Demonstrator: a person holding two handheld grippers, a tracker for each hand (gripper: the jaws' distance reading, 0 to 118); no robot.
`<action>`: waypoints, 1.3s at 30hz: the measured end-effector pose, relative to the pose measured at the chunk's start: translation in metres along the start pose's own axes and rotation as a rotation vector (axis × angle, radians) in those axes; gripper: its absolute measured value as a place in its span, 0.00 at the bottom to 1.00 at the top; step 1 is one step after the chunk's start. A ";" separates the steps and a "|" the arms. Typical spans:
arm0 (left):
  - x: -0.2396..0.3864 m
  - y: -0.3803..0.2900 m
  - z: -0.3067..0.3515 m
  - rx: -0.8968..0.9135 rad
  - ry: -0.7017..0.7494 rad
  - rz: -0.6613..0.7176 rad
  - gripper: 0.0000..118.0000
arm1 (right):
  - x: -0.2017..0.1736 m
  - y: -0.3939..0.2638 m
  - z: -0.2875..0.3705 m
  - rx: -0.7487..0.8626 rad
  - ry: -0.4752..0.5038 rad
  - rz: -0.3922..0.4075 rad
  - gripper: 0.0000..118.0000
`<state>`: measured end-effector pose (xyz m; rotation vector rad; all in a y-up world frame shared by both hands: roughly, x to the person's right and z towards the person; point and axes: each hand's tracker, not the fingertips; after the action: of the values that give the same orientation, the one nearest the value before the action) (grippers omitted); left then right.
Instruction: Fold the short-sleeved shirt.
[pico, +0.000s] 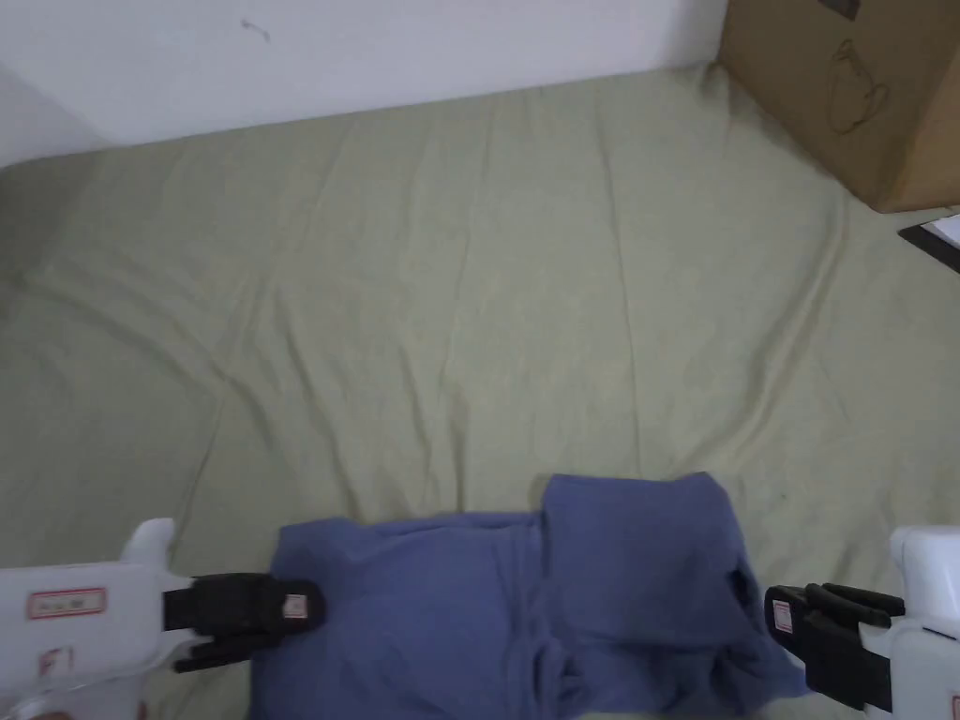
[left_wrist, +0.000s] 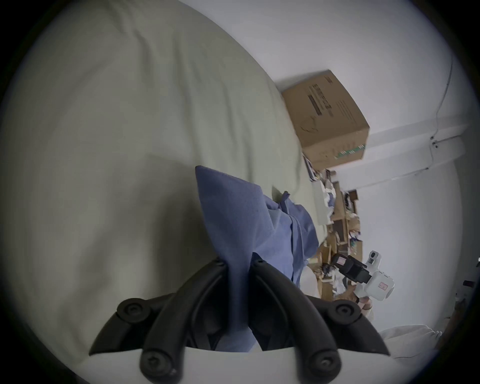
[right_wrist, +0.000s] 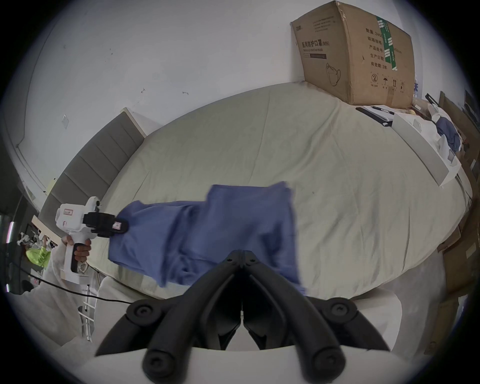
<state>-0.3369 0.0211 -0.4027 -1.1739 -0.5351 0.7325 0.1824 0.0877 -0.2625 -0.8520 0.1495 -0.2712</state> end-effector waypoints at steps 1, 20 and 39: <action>-0.006 0.000 0.013 0.017 0.036 0.020 0.07 | -0.002 -0.001 -0.001 -0.002 0.004 0.003 0.00; 0.201 -0.012 -0.022 -0.023 0.074 -0.236 0.07 | -0.015 0.003 0.012 0.142 0.030 0.081 0.00; 0.217 -0.007 -0.159 -0.164 0.132 -0.238 0.92 | 0.051 -0.012 0.031 0.134 -0.036 -0.068 0.00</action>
<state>-0.0789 0.0833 -0.4448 -1.2744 -0.6203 0.4107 0.2367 0.0873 -0.2344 -0.7290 0.0676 -0.3259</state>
